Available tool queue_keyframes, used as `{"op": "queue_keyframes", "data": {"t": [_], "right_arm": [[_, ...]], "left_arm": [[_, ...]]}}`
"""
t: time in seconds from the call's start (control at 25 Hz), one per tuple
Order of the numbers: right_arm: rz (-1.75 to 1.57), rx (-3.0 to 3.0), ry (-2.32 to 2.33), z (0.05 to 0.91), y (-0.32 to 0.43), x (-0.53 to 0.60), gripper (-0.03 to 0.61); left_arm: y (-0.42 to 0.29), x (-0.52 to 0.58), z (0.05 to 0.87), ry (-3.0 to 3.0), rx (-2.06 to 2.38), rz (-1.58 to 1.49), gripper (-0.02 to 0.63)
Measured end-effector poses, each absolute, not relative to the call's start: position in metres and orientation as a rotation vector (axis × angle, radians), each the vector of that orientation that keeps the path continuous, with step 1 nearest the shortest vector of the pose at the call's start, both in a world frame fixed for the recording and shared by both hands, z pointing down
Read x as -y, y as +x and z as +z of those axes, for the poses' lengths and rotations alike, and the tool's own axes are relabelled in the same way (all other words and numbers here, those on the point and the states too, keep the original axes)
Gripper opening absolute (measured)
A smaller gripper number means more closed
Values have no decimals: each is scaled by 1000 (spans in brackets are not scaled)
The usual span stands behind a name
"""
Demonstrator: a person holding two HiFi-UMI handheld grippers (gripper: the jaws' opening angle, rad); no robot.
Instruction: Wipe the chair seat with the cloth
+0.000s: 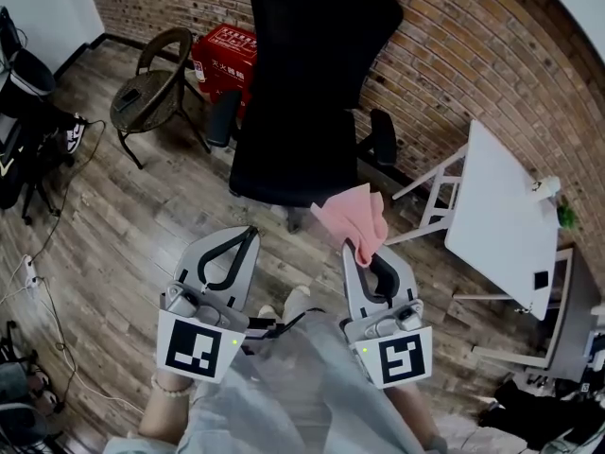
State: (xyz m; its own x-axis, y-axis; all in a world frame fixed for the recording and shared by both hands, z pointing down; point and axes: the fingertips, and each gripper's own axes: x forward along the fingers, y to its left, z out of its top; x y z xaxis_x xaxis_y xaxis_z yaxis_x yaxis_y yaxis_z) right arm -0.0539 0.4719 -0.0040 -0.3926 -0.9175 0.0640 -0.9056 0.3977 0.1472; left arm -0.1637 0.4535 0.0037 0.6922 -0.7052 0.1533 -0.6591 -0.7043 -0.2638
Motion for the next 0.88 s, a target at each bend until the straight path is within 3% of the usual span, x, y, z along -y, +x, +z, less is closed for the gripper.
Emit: {"op": "queue_keyframes", "data": {"t": [0.44, 0.88], "right_arm": [[-144, 2521, 1631, 0, -34, -429, 57], [-119, 2593, 1546, 11, 22, -304, 57]], "left_arm": [[-141, -410, 7, -2702, -1116, -369, 18], [-86, -295, 10, -2659, -1185, -417, 18]]}}
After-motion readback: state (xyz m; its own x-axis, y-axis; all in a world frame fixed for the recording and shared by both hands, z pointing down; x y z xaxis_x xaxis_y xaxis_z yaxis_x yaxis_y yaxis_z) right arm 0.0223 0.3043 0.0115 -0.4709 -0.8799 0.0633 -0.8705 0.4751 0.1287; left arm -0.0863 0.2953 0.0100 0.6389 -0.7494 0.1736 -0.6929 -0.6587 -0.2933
